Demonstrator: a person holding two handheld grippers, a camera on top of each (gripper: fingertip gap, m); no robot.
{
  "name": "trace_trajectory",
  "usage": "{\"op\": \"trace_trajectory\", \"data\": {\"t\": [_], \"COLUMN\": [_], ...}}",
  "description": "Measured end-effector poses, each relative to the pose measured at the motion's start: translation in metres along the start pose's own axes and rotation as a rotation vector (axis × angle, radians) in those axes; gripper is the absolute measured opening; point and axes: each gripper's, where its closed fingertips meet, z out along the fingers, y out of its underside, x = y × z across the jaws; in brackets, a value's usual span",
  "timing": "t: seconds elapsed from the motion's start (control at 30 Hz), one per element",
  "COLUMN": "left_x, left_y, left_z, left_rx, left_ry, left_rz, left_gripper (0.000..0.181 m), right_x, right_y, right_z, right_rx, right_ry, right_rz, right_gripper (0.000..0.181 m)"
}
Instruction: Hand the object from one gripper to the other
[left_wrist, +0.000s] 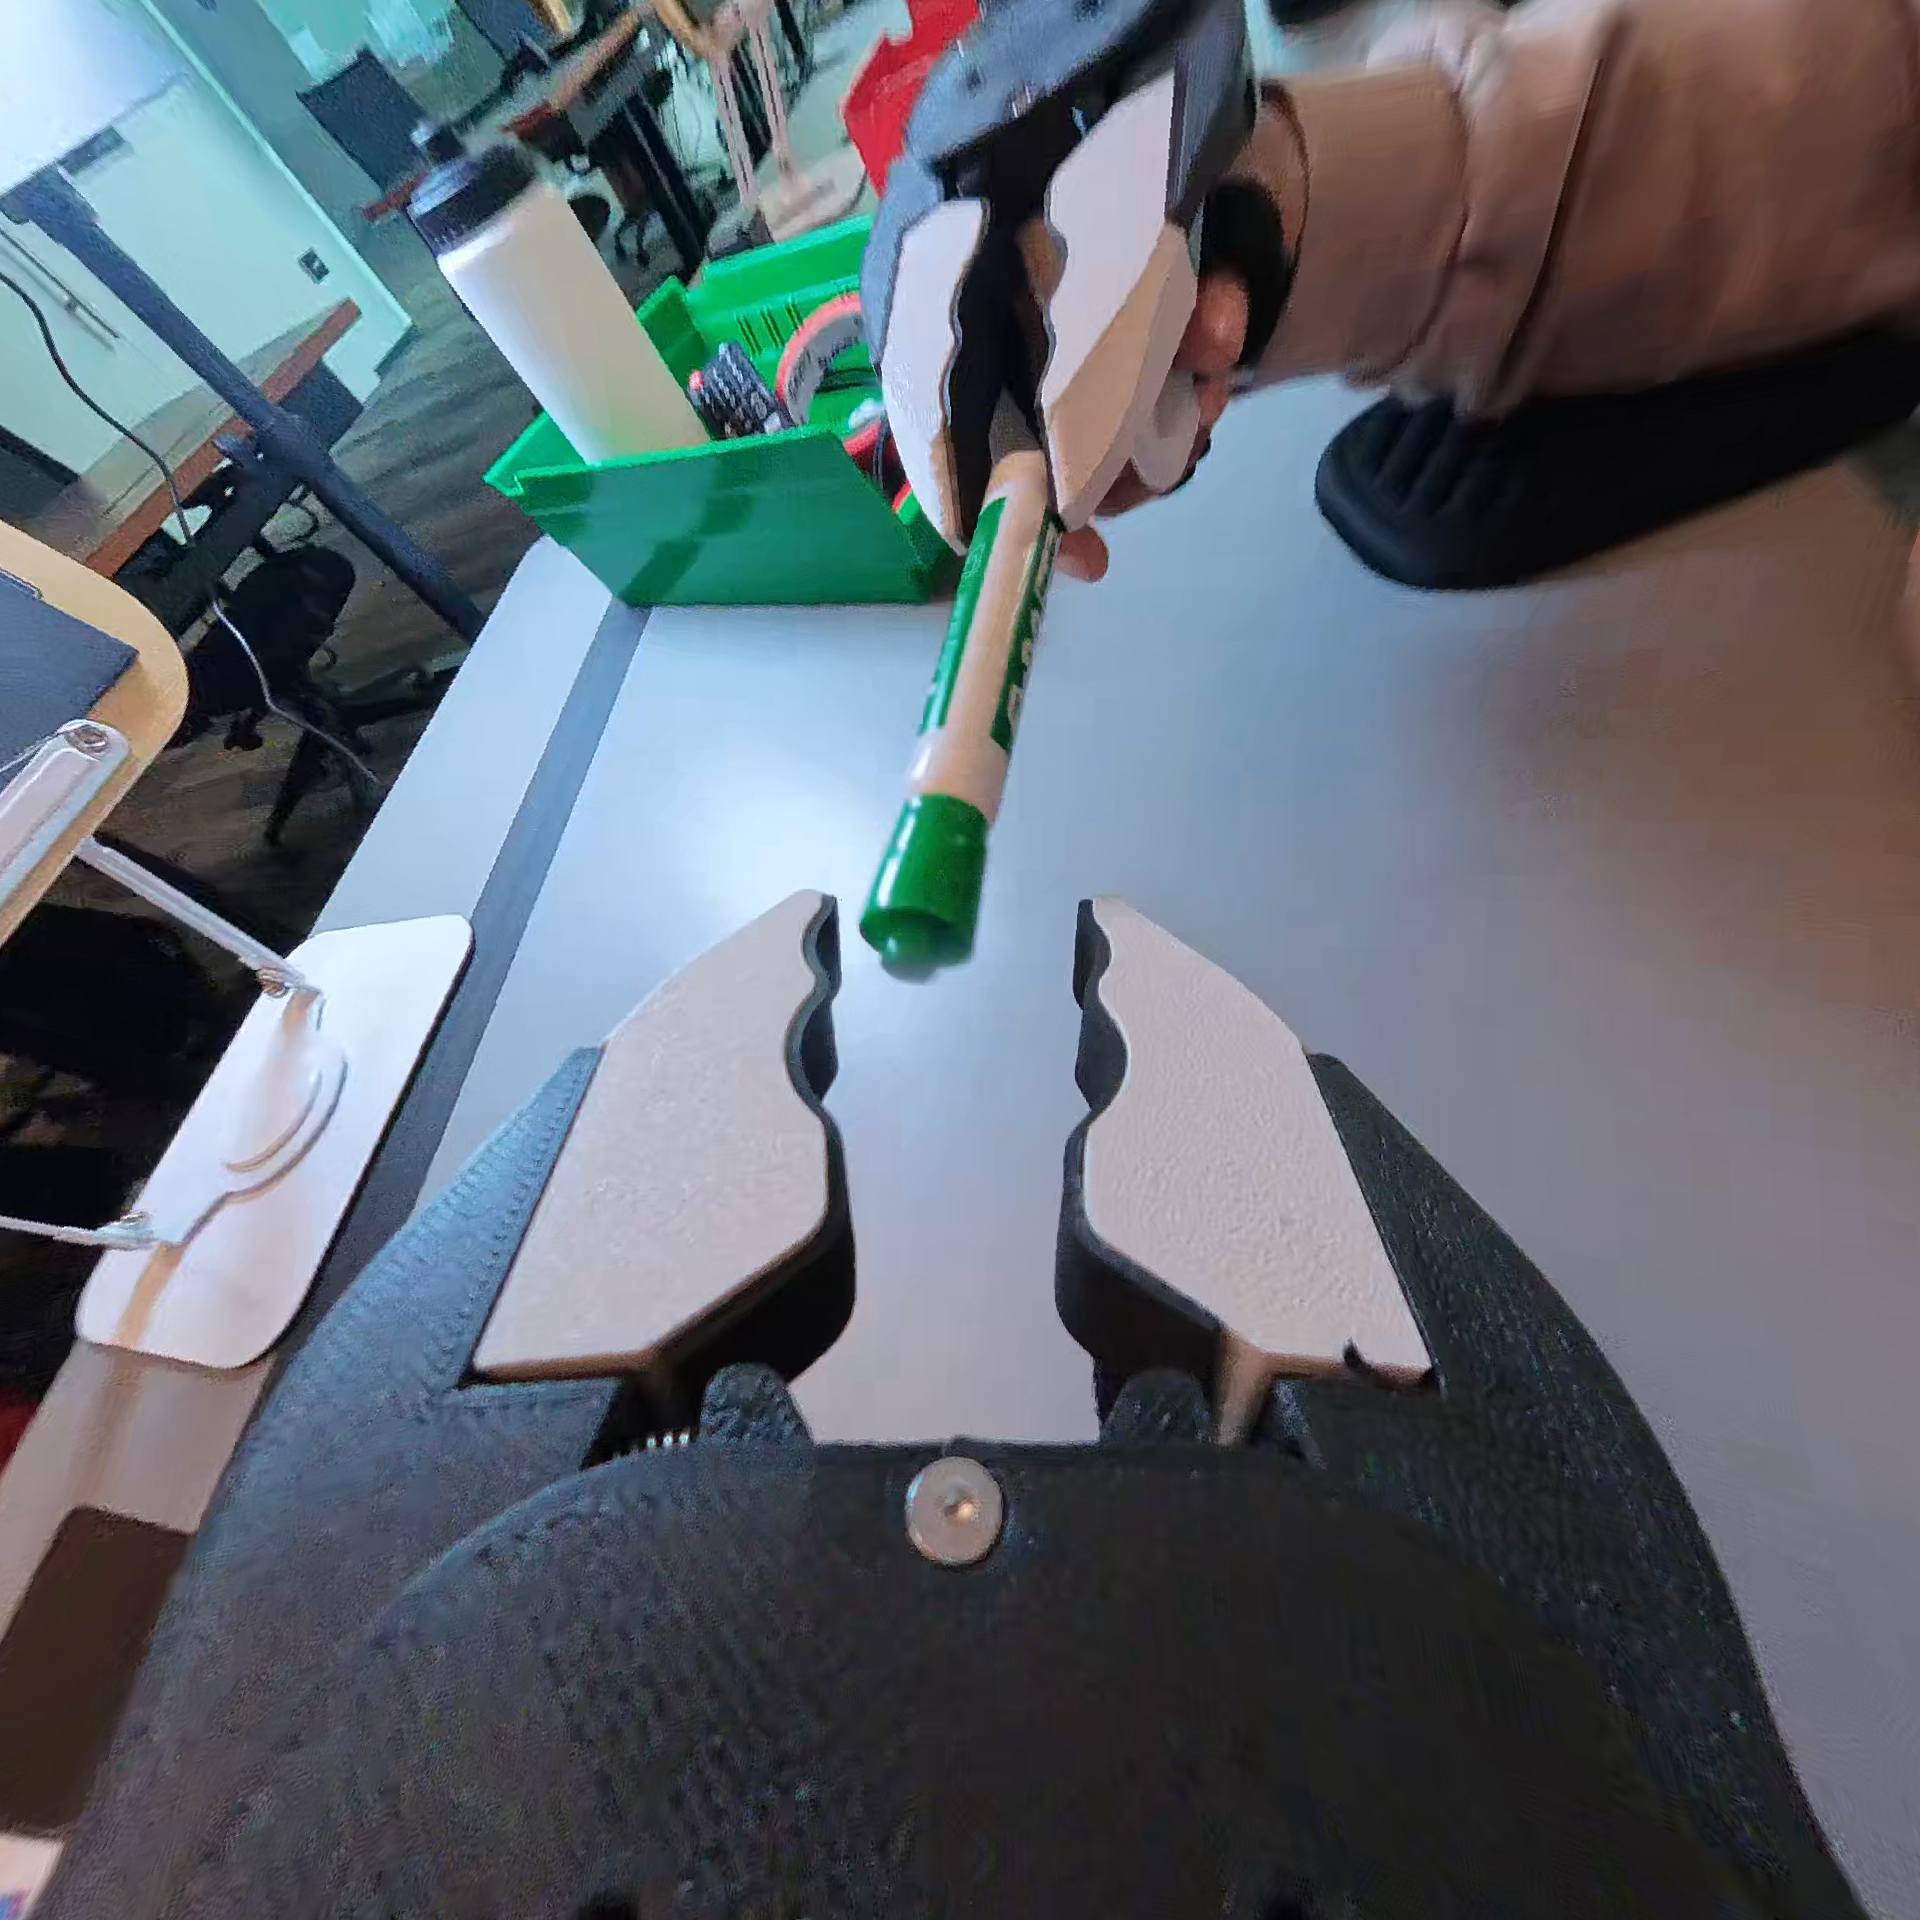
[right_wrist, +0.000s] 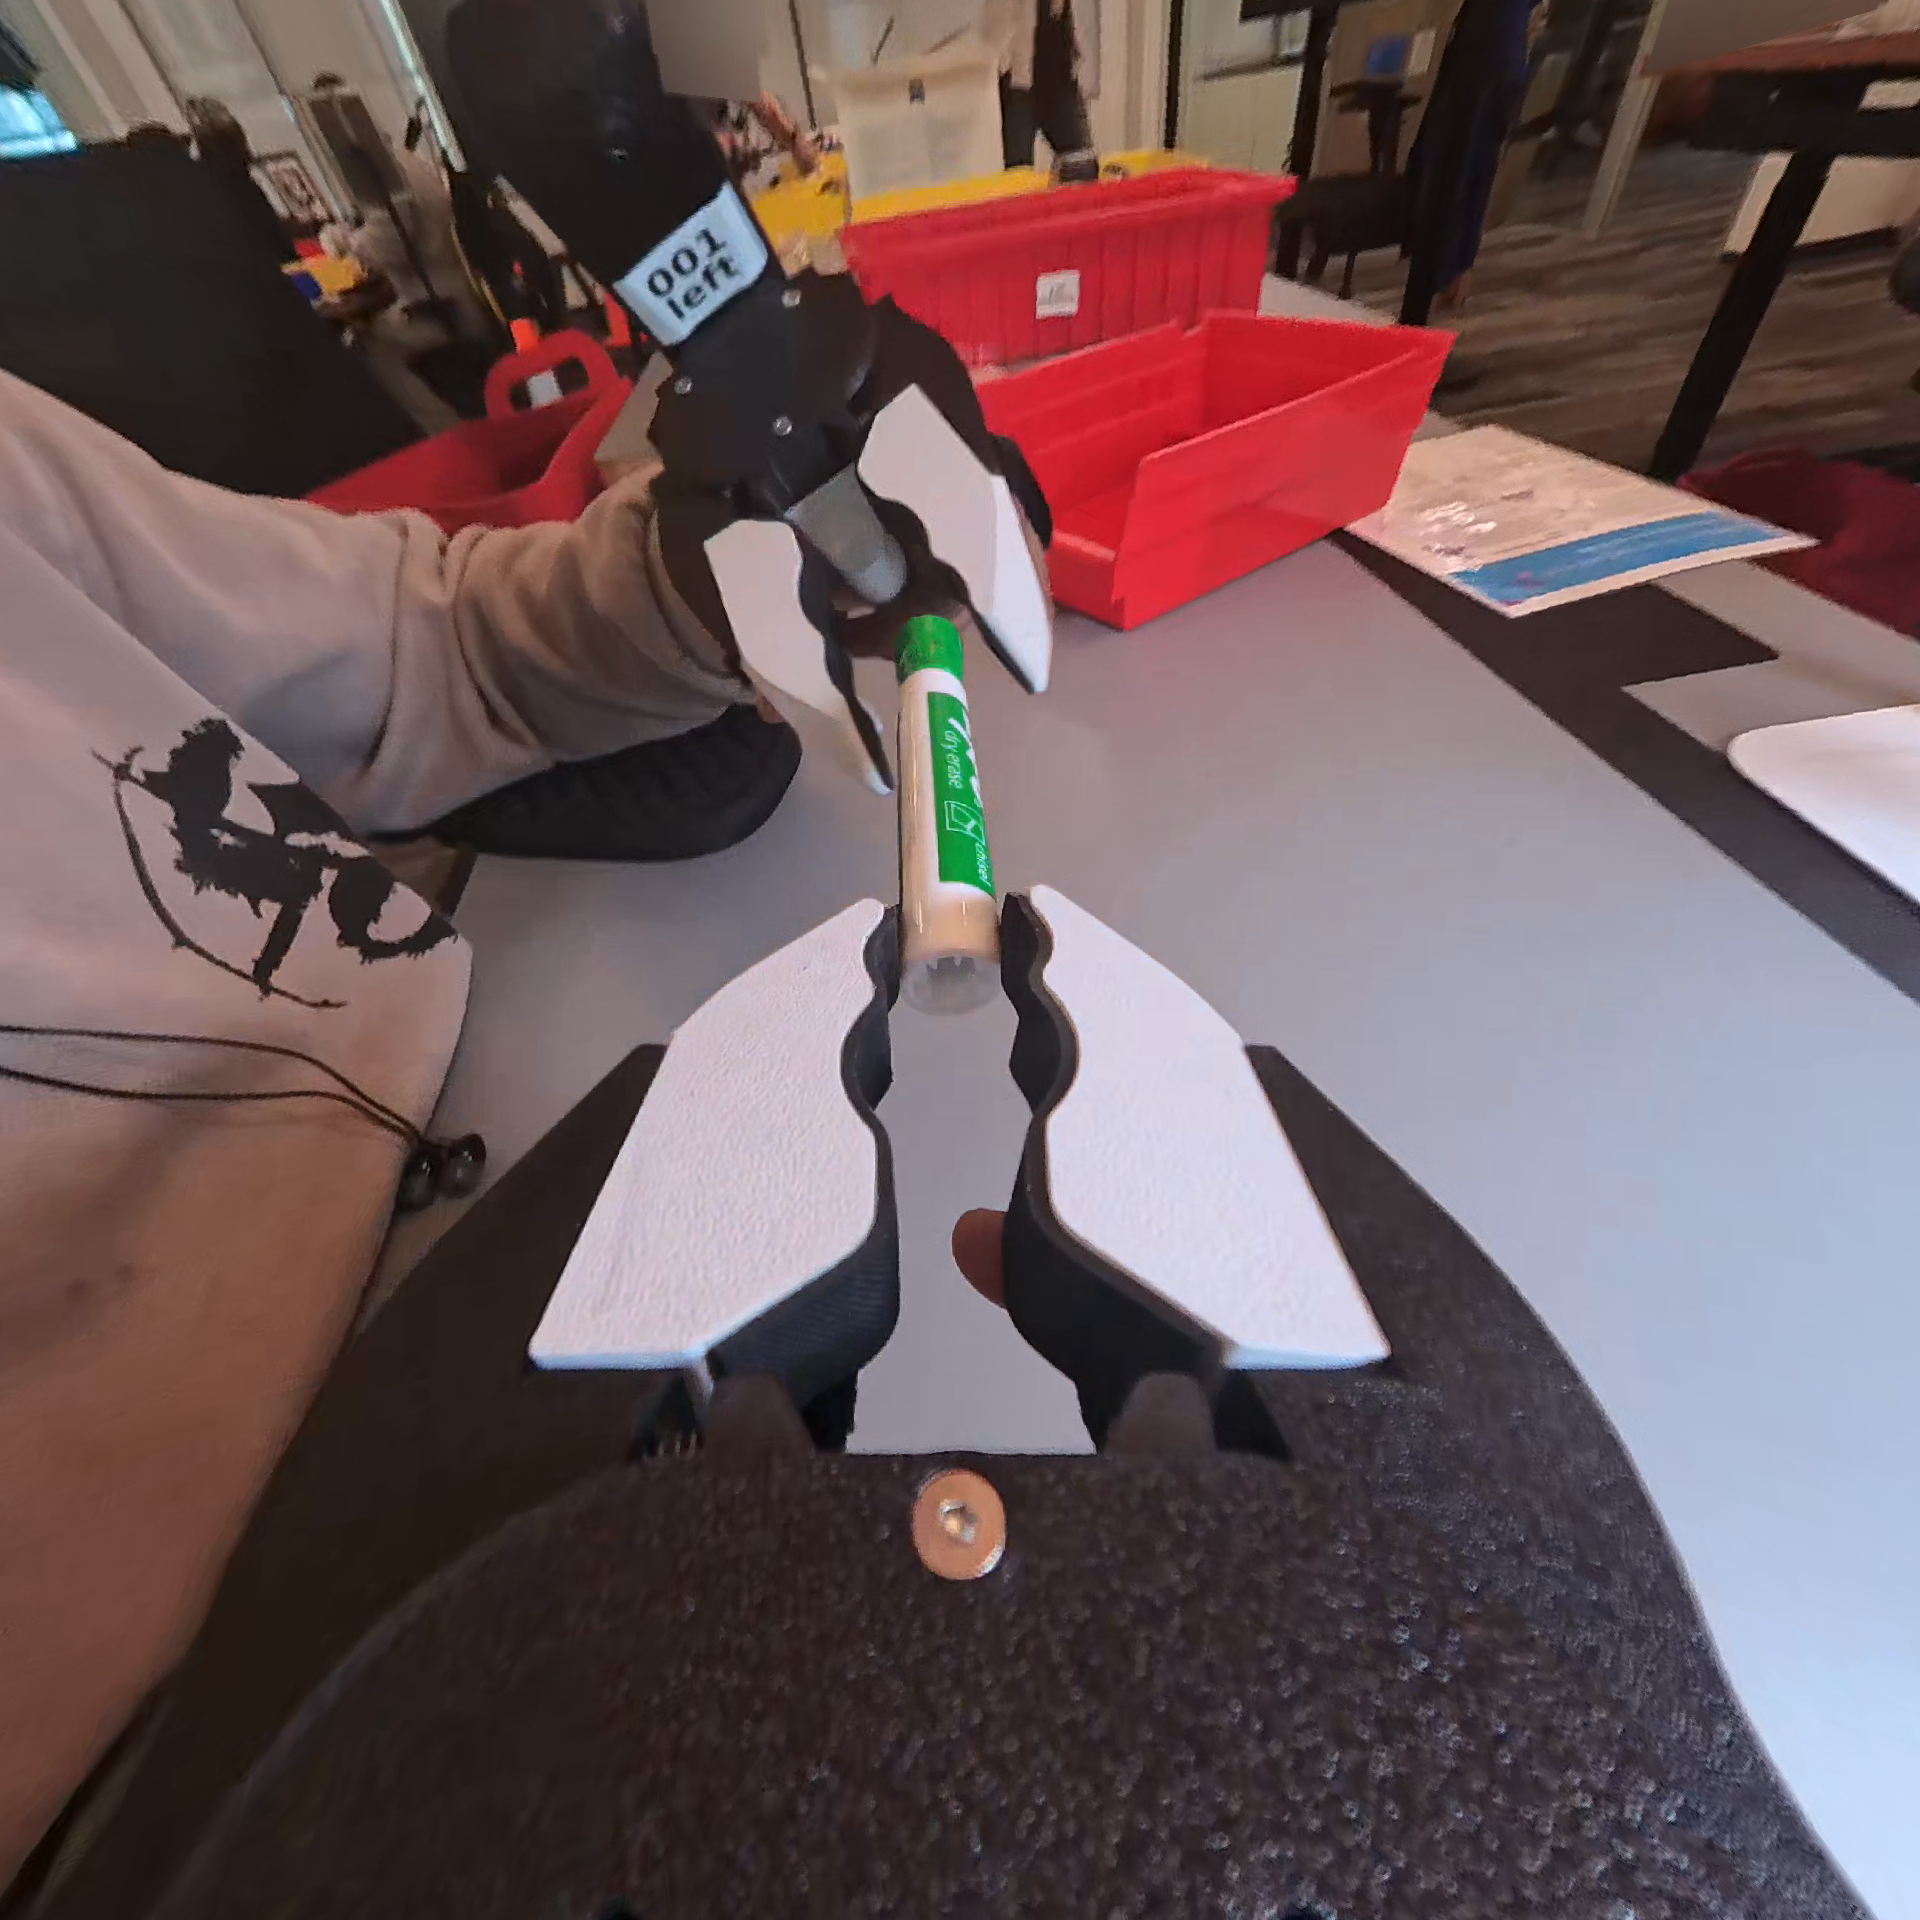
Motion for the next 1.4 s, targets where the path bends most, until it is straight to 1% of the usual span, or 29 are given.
{"op": "trace_trajectory", "data": {"t": [0.03,0.07,0.1,0.2,0.27,0.3,0.37,0.43,0.5,0.53,0.6,0.7,0.77,0.83,0.87,0.9,1.0,1.07,1.13,1.17,1.2,1.27,1.33,1.4], "left_x": [0.003,0.006,0.011,0.015,0.013,0.013,0.012,0.01,0.004,0.002,0.001,0.008,0.018,0.03,0.036,0.041,0.042,0.035,0.021,0.015,0.01,0.003,0.003,0.009], "left_y": [0.005,0.011,0.015,0.021,0.016,0.012,-0.003,-0.021,-0.04,-0.047,-0.056,-0.063,-0.063,-0.061,-0.061,-0.062,-0.06,-0.052,-0.042,-0.038,-0.036,-0.037,-0.041,-0.048], "left_z": [0.004,0.008,0.009,0.011,0.011,0.01,0.007,0.0,-0.01,-0.014,-0.018,-0.013,-0.001,0.013,0.019,0.022,0.029,0.033,0.031,0.028,0.024,0.018,0.019,0.025], "left_rx": [-0.037,-0.068,-0.093,-0.143,-0.111,-0.075,0.047,0.202,0.368,0.442,0.543,0.645,0.669,0.663,0.668,0.684,0.684,0.633,0.567,0.528,0.495,0.438,0.381,0.344], "left_ry": [-0.002,0.006,0.023,0.039,0.038,0.047,0.095,0.158,0.216,0.246,0.303,0.404,0.457,0.485,0.495,0.509,0.502,0.455,0.353,0.296,0.244,0.162,0.125,0.12], "left_rz": [0.03,0.06,0.09,0.126,0.096,0.058,-0.057,-0.201,-0.347,-0.411,-0.508,-0.636,-0.695,-0.718,-0.715,-0.708,-0.718,-0.716,-0.661,-0.611,-0.558,-0.507,-0.512,-0.577], "left_gripper": [0.042,0.036,0.02,0.018,0.018,0.018,0.018,0.018,0.018,0.018,0.018,0.018,0.018,0.018,0.018,0.018,0.018,0.02,0.042,0.046,0.047,0.045,0.045,0.04], "right_x": [-0.003,-0.006,-0.005,-0.005,-0.005,-0.005,-0.006,-0.009,-0.01,-0.011,-0.015,-0.022,-0.031,-0.039,-0.039,-0.034,-0.029,-0.025,-0.016,-0.008,0.0,0.015,0.025,0.032], "right_y": [0.005,0.011,0.015,0.018,0.01,0.001,-0.018,-0.033,-0.04,-0.042,-0.046,-0.052,-0.059,-0.065,-0.067,-0.065,-0.058,-0.054,-0.047,-0.041,-0.036,-0.026,-0.019,-0.014], "right_z": [0.004,0.008,0.01,0.01,0.008,0.005,-0.002,-0.01,-0.013,-0.012,-0.006,0.009,0.016,0.019,0.019,0.018,0.017,0.017,0.015,0.012,0.01,0.007,0.007,0.008], "right_rx": [-0.03,-0.059,-0.084,-0.112,-0.061,-0.005,0.129,0.239,0.292,0.321,0.385,0.462,0.535,0.565,0.573,0.553,0.47,0.409,0.306,0.249,0.188,0.051,-0.071,-0.177], "right_ry": [-0.016,-0.023,-0.009,0.001,0.011,0.013,0.01,-0.014,-0.033,-0.035,-0.038,-0.001,-0.002,-0.01,0.007,0.055,0.067,0.099,0.17,0.247,0.326,0.484,0.631,0.767], "right_rz": [-0.006,-0.019,-0.037,-0.061,-0.063,-0.06,-0.048,-0.023,-0.006,-0.011,-0.015,0.0,0.04,0.06,0.065,0.074,0.039,-0.013,-0.088,-0.153,-0.228,-0.392,-0.578,-0.781], "right_gripper": [0.019,0.019,0.019,0.019,0.019,0.019,0.021,0.035,0.049,0.055,0.061,0.06,0.057,0.056,0.045,0.021,0.019,0.019,0.019,0.019,0.019,0.019,0.019,0.019]}}
